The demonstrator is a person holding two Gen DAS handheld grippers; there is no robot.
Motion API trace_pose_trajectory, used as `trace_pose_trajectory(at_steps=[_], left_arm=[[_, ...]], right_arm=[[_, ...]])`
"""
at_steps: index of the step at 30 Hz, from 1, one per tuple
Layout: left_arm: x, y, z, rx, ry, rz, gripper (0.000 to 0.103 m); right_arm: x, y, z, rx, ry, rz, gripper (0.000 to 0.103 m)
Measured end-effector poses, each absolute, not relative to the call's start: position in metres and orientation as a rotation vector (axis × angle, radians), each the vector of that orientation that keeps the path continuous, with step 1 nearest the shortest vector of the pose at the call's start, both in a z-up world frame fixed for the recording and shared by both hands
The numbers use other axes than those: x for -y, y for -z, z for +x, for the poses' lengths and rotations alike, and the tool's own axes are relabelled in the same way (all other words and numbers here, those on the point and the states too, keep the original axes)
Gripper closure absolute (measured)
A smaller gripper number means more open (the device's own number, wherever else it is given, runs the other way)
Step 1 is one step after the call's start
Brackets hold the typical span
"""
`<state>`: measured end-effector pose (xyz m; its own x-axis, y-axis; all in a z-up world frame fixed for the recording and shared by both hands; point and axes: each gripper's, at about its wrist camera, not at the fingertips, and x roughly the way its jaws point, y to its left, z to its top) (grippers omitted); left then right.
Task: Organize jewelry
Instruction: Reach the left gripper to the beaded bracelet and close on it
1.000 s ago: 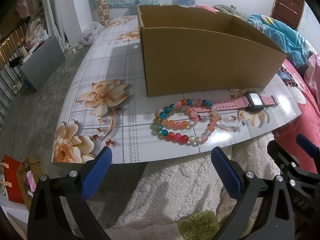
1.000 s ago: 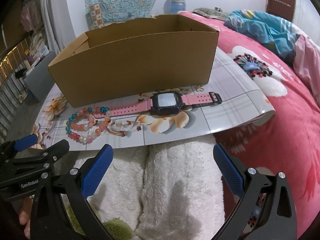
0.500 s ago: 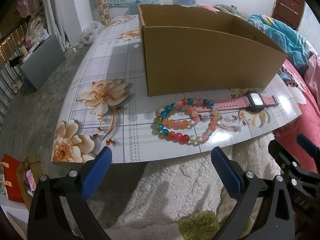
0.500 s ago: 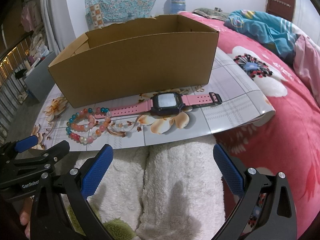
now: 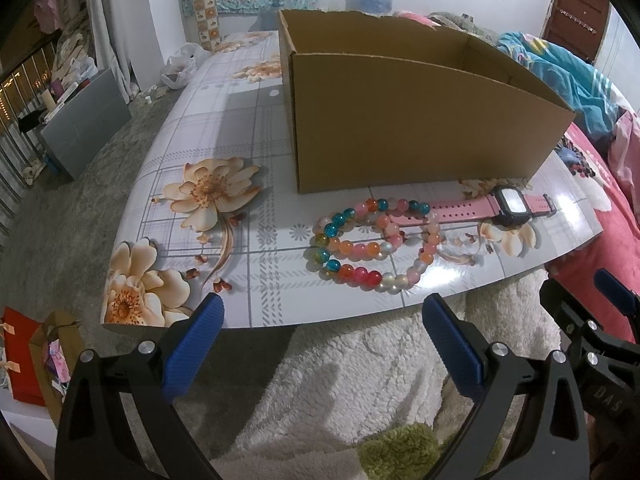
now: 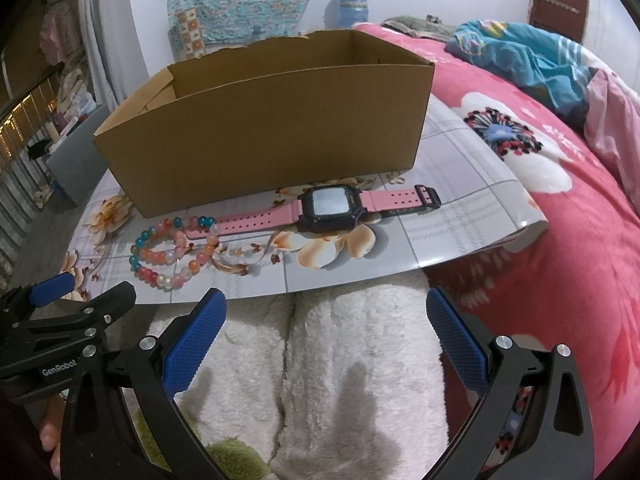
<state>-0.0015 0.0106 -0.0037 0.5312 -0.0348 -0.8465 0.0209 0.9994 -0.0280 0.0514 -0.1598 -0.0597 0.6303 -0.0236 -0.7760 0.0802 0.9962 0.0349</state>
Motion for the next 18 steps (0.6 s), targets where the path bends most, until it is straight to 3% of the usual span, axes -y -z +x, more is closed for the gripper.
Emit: trace_pose_trajectory(at_steps=[13, 18], left_arm=[[-0.028, -0.001, 0.003, -0.941, 0.107, 0.044, 0.006], [-0.05, -0.004, 0.005, -0.869, 0.284, -0.083, 0.006]], right_arm=[[0.17, 0.06, 0.051, -0.839, 0.012, 0.154, 0.007], [0.159, 0.054, 0.056, -0.794, -0.068, 0.164, 0.008]])
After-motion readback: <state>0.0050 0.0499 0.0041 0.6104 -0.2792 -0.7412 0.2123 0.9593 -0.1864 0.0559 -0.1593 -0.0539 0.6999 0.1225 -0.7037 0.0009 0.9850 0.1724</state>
